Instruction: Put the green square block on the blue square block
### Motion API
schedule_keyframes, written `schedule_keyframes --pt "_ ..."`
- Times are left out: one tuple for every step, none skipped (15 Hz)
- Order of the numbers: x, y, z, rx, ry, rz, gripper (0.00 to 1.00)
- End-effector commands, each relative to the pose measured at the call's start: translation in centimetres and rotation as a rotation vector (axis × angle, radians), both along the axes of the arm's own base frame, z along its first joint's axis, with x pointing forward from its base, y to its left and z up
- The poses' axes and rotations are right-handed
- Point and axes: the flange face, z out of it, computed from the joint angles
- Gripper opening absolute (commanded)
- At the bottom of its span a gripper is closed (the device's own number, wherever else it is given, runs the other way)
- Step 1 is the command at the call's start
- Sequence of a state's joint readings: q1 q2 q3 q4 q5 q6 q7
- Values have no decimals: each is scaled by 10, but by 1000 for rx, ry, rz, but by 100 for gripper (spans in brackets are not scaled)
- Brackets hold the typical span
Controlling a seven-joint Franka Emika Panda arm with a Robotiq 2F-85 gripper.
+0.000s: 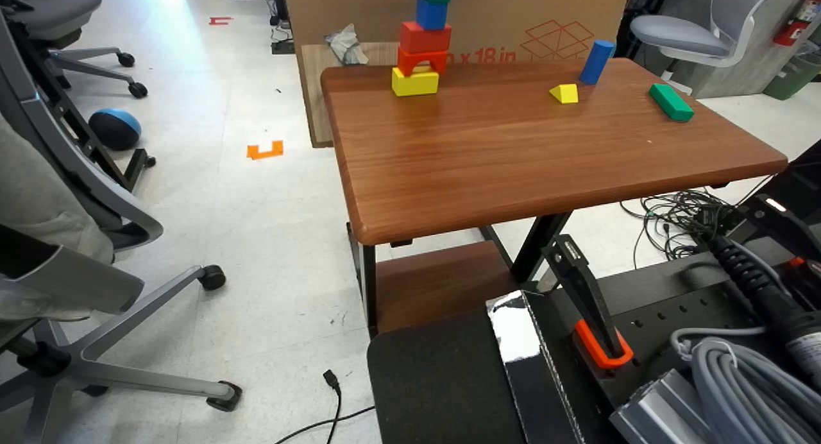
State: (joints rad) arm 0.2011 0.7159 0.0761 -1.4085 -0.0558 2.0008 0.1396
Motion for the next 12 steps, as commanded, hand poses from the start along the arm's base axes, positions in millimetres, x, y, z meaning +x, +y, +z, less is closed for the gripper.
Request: schedule_keyframes --pt "2 7 10 2 5 5 72" --pt "2 8 14 3 -4 6 81" --pt "2 9 20 7 -9 6 88" --pt "1 9 27 11 -17 10 96" --pt "-4 9 37 17 -24 12 99" --pt "-9 8 46 17 -35 15 100" --pt "-17 6 60 8 -55 19 100" --pt "-21 3 74 13 -78 22 100" --pt "-30 -2 93 19 -93 25 100" --pt "-37 -6 109 21 -111 18 100" --pt "-45 -12 122 23 -126 10 100" --pt "-53 -18 134 21 -149 -3 100"
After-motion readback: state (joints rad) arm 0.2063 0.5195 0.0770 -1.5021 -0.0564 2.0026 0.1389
